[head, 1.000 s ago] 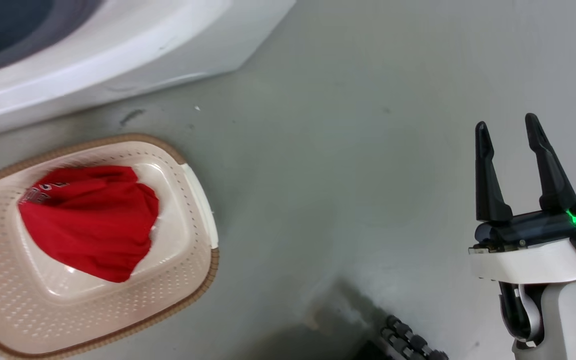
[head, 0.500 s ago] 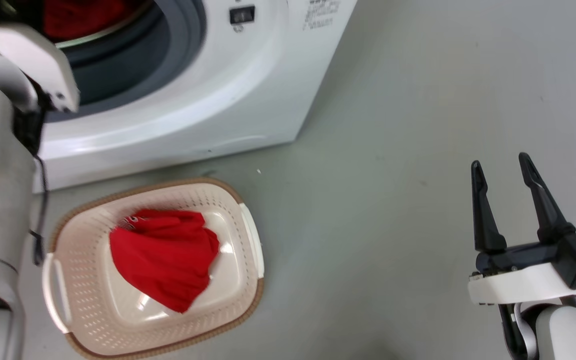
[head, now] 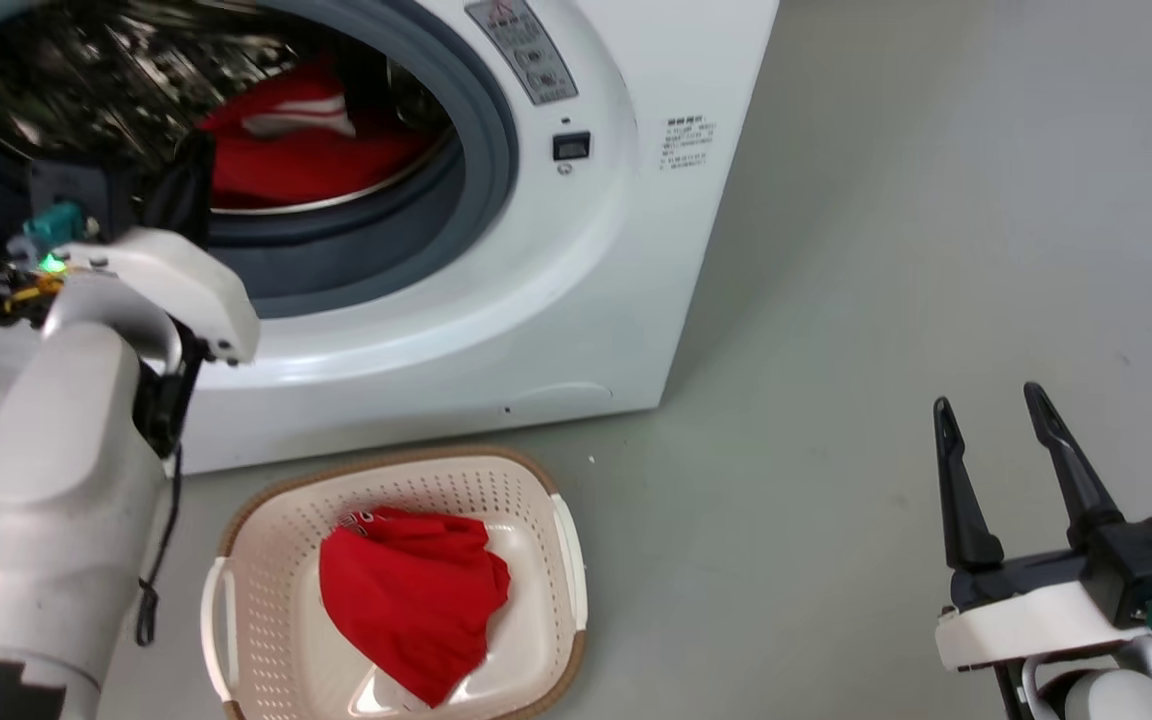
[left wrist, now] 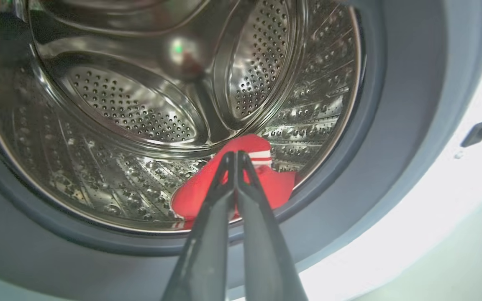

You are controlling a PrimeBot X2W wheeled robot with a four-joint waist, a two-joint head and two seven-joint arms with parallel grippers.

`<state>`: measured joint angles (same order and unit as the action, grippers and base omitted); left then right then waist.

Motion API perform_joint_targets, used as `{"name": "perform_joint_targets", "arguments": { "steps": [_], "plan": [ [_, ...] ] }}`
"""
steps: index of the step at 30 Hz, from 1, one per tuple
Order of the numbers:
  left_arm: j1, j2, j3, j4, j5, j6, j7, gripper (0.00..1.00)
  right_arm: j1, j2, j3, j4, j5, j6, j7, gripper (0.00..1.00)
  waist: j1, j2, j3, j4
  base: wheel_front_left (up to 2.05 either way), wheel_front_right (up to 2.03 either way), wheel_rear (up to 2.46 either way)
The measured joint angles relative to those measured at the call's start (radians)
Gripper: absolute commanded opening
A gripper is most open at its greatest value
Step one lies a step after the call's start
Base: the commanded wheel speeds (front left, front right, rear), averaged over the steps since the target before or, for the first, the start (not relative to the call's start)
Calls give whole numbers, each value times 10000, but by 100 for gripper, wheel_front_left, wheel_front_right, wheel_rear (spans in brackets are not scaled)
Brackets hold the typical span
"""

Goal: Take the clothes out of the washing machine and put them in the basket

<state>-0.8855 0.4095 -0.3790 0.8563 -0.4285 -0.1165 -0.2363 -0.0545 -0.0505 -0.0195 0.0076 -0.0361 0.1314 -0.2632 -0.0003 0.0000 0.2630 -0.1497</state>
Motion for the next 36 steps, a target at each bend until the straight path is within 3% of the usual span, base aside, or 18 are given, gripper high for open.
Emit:
{"name": "perform_joint_targets", "arguments": {
  "steps": [5,14,23,29,36],
  "plan": [
    [1153,192,111,-1613,23,445,-153,0,220,0,-17,123,-52,0,0,100,0,0,-692,226,0,0,0],
    [3124,656,535,-5777,213,1515,-230,0,659,-4,-46,299,-86,-2,0,100,0,0,-1871,649,0,0,0],
    [4890,1127,704,-9356,174,2328,428,0,1032,-4,-40,391,-71,-2,0,100,0,0,-2665,1132,0,0,0],
    [6217,1225,376,-10498,113,2608,940,0,1122,-4,-25,360,-73,-2,0,100,1,0,-2758,1406,0,0,0],
    [7406,1091,-180,-10126,88,2694,940,0,1150,-4,40,431,359,-2,0,100,1,0,-2617,1449,0,0,0]
  ]
}}
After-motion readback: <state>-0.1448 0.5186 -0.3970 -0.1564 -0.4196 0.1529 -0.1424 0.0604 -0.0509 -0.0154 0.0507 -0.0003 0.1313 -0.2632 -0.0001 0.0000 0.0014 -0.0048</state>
